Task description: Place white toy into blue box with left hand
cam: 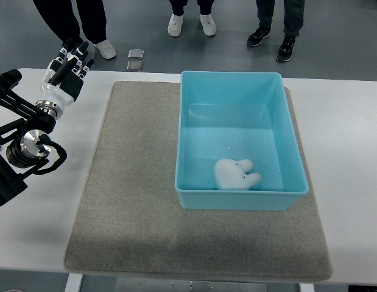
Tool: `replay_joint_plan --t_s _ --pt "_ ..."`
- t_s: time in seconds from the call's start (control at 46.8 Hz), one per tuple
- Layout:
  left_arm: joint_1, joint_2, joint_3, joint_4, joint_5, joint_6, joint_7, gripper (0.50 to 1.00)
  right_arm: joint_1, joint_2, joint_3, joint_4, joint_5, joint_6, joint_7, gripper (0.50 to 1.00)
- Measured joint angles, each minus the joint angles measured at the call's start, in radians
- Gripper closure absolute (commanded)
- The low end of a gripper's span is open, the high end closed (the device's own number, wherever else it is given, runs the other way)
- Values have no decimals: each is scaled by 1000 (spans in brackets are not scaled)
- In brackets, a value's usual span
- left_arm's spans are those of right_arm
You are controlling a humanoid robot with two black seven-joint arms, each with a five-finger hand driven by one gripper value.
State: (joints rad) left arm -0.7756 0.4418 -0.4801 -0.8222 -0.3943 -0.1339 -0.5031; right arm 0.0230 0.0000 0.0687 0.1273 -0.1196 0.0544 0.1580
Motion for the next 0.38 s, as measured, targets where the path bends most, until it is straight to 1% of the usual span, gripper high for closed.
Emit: replay_joint_plan --t_s 0.384 --pt "-6 3 0 0 0 3 1 501 -1 0 0 6 -6 11 0 564"
